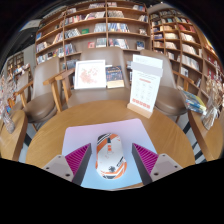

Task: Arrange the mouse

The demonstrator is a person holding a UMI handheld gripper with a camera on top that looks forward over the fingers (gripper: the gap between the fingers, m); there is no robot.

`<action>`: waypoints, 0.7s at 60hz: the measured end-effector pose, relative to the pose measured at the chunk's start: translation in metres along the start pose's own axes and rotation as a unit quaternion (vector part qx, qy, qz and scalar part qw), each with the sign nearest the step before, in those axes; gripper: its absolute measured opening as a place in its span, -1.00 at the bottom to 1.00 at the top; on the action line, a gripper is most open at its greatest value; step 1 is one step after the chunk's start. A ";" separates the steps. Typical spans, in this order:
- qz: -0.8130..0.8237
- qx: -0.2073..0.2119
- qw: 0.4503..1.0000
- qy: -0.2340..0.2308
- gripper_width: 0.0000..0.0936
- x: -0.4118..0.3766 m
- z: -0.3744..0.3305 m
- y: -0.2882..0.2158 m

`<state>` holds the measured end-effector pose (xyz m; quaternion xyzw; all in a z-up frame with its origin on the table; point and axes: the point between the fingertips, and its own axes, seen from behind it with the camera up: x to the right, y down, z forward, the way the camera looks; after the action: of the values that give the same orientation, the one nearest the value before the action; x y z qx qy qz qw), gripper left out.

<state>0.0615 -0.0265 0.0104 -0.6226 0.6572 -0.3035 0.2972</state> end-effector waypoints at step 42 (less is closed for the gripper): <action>-0.027 0.076 0.997 0.008 0.83 0.036 -0.334 0.107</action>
<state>-0.2651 -0.0484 0.1409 -0.6133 0.6178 -0.3652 0.3299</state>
